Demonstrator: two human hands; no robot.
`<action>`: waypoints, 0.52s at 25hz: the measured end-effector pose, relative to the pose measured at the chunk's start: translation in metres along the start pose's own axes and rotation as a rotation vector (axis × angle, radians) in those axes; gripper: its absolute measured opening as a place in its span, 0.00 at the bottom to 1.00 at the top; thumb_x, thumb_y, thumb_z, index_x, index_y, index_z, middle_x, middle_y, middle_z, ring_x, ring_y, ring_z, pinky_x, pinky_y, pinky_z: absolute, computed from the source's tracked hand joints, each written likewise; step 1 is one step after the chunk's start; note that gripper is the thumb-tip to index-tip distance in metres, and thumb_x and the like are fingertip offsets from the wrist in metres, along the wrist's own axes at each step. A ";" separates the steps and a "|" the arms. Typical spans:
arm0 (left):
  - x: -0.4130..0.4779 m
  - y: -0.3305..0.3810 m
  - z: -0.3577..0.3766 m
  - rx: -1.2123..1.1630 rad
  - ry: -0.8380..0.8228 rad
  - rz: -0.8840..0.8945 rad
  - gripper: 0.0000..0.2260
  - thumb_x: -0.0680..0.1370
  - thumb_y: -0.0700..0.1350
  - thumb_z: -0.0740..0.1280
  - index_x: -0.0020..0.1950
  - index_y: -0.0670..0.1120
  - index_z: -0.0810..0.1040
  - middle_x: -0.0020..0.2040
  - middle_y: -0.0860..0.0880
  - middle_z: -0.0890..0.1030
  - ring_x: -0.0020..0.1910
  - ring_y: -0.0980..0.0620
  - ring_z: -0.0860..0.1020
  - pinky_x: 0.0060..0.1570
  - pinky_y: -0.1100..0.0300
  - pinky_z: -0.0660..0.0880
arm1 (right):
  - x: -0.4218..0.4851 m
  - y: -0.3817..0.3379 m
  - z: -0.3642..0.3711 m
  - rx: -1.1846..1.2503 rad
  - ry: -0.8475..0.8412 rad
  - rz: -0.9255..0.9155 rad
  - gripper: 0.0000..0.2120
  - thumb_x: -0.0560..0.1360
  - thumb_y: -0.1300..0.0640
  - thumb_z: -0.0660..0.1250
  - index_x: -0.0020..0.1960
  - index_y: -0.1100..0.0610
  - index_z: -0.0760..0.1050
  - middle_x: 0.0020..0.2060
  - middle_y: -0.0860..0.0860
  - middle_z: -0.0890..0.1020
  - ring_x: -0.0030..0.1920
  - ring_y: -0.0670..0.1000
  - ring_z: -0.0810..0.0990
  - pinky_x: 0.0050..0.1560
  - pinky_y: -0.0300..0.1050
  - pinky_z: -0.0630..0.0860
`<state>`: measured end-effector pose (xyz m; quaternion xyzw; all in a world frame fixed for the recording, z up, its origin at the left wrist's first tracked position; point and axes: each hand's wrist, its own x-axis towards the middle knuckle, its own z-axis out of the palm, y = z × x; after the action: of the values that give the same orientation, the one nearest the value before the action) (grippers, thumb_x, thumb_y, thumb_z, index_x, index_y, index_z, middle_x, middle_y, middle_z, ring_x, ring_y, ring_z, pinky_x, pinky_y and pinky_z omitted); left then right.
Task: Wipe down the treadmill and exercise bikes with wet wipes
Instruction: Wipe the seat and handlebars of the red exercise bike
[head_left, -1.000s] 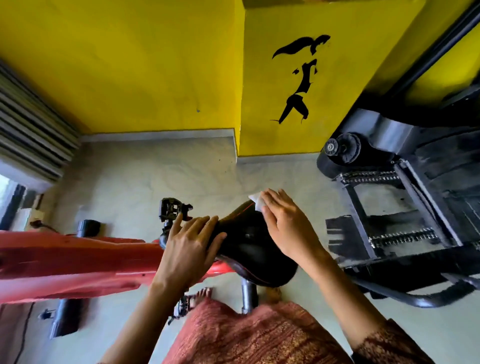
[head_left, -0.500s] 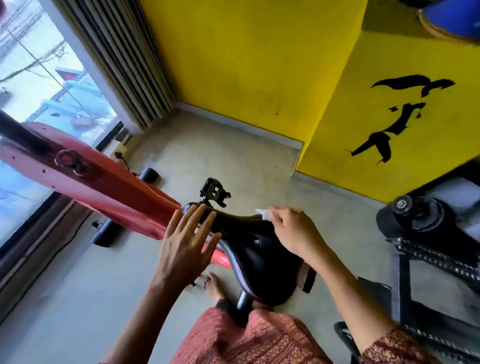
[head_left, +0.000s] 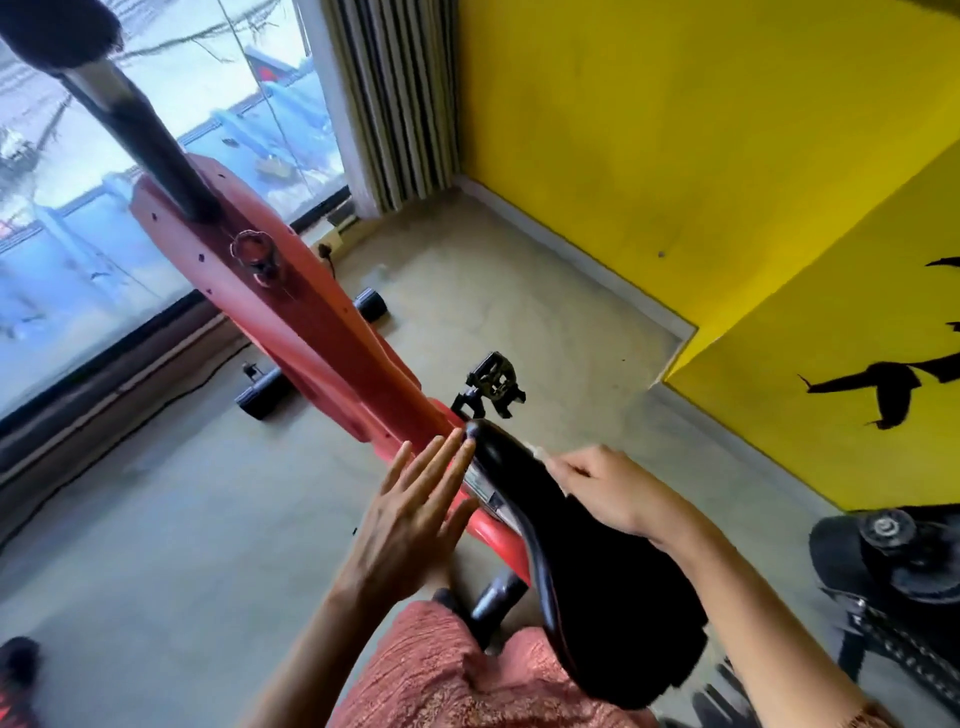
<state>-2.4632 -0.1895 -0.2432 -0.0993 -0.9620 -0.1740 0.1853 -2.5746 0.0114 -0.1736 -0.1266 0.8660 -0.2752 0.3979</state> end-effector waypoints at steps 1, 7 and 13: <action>-0.001 0.000 0.001 -0.015 -0.003 -0.009 0.24 0.80 0.51 0.60 0.72 0.41 0.67 0.71 0.44 0.69 0.68 0.44 0.71 0.65 0.44 0.67 | -0.003 0.003 0.000 -0.043 0.005 0.008 0.21 0.81 0.48 0.56 0.33 0.57 0.63 0.30 0.51 0.68 0.35 0.50 0.66 0.36 0.45 0.62; 0.001 -0.002 0.000 -0.032 -0.006 -0.008 0.23 0.80 0.50 0.60 0.72 0.42 0.65 0.70 0.43 0.71 0.68 0.45 0.72 0.64 0.43 0.69 | 0.039 -0.060 0.021 0.183 0.082 -0.114 0.15 0.82 0.52 0.57 0.43 0.51 0.81 0.38 0.46 0.81 0.41 0.45 0.77 0.43 0.37 0.71; -0.001 0.001 0.005 -0.064 0.007 0.005 0.23 0.80 0.50 0.61 0.72 0.40 0.65 0.70 0.41 0.71 0.69 0.44 0.71 0.64 0.43 0.70 | -0.050 0.001 0.010 -0.311 0.238 -0.070 0.19 0.82 0.52 0.57 0.70 0.54 0.70 0.56 0.49 0.81 0.57 0.46 0.77 0.55 0.35 0.66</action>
<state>-2.4640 -0.1872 -0.2477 -0.1068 -0.9551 -0.2045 0.1859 -2.5347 0.0305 -0.1490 -0.1833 0.9341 -0.1647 0.2583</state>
